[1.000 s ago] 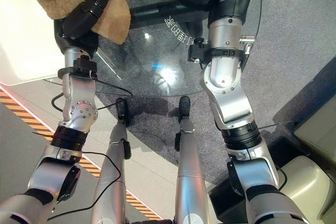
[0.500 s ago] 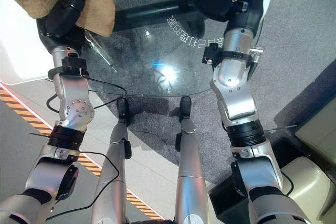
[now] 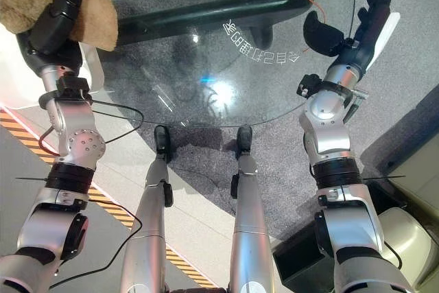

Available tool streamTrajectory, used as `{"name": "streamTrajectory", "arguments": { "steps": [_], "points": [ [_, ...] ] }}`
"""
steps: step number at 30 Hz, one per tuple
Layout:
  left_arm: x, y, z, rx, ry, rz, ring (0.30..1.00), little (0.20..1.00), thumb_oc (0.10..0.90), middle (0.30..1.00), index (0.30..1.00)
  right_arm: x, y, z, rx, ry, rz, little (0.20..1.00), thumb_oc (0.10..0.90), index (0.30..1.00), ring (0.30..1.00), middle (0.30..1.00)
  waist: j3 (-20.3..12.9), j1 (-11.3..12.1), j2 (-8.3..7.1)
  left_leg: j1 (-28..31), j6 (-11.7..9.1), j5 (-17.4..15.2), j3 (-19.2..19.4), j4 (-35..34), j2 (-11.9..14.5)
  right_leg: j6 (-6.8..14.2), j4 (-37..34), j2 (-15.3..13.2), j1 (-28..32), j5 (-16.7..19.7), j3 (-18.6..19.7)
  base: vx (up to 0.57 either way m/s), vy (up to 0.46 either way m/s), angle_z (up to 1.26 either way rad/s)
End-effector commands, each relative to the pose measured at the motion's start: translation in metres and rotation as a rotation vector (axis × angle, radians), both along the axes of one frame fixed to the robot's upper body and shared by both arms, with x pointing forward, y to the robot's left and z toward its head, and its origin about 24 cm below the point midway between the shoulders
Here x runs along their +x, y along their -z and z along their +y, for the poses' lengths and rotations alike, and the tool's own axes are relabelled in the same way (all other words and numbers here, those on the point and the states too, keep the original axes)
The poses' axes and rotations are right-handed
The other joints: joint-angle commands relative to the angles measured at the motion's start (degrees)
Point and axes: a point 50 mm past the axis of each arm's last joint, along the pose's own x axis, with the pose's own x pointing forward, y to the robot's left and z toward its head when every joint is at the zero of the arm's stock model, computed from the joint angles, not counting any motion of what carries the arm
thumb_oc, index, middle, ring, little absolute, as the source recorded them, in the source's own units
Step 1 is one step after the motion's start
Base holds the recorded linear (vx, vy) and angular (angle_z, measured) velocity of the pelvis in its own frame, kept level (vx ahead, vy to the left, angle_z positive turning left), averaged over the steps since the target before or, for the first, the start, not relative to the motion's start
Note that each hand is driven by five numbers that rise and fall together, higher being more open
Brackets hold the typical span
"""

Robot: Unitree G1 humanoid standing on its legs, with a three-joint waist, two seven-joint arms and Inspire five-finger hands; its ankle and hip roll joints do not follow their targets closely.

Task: Wipe the table with a cloth and put it in the basket.

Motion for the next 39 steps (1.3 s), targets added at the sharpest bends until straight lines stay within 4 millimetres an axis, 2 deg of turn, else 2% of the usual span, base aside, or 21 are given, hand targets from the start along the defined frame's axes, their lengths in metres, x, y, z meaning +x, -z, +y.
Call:
{"name": "streamTrajectory", "arguments": {
  "steps": [1,9,17,20,28,39],
  "points": [
    [-0.033,-0.065,0.037,0.003,-0.176,-0.335,0.300,0.200,0.100,0.300,0.300,-0.021,-0.026,-0.042,0.072,0.127,-0.187,0.900,0.800,0.900,0.900,0.900,-1.3,0.2,0.58,0.2,3.4,-4.5,1.5,2.6,-4.6,-2.8,-4.6,5.8,4.3,-0.9,-4.1,0.00,0.000,0.00],
    [-0.033,-0.071,0.061,-0.006,-0.279,-0.276,0.300,0.200,0.100,0.300,0.300,-0.018,0.020,-0.079,0.157,0.237,-0.018,0.900,0.800,0.900,0.900,0.900,-1.3,0.4,0.75,0.2,3.1,-5.3,1.3,3.0,-4.4,-3.1,-4.3,5.7,4.4,-1.9,-4.6,0.00,0.000,0.00],
    [-0.034,-0.072,0.085,-0.043,-0.387,-0.195,0.300,0.200,0.100,0.300,0.300,-0.030,0.065,-0.113,0.254,0.301,0.138,0.900,0.800,0.900,0.900,0.900,-1.3,0.7,0.67,0.0,3.2,-5.5,1.0,3.3,-4.3,-3.4,-4.4,5.5,4.7,-2.3,-5.2,0.00,0.000,0.00],
    [-0.034,-0.072,0.093,-0.057,-0.442,-0.153,0.300,0.200,0.100,0.300,0.300,-0.034,0.076,-0.119,0.272,0.312,0.175,0.900,0.800,0.900,0.900,0.900,-1.3,0.8,0.58,0.0,3.2,-5.5,0.9,3.4,-4.3,-3.4,-4.5,5.6,4.8,-2.4,-5.3,0.00,0.000,0.00],
    [-0.035,-0.067,0.110,-0.068,-0.587,-0.040,0.300,0.200,0.100,0.300,0.300,-0.039,0.088,-0.127,0.282,0.318,0.217,0.900,0.800,0.900,0.900,0.900,-1.3,0.7,0.40,-0.2,3.2,-5.6,0.8,3.7,-4.1,-3.6,-4.4,5.6,4.8,-2.6,-5.4,0.00,0.000,0.00],
    [-0.029,-0.066,0.119,0.008,-0.737,0.133,0.300,0.200,0.100,0.300,0.300,-0.038,0.083,-0.128,0.273,0.314,0.220,0.900,0.800,0.900,0.900,0.900,-1.3,0.5,-0.01,-0.6,3.0,-5.1,0.8,3.3,-3.7,-3.6,-5.1,5.8,4.6,-2.4,-5.6,0.00,0.000,0.00]
  ]
}}
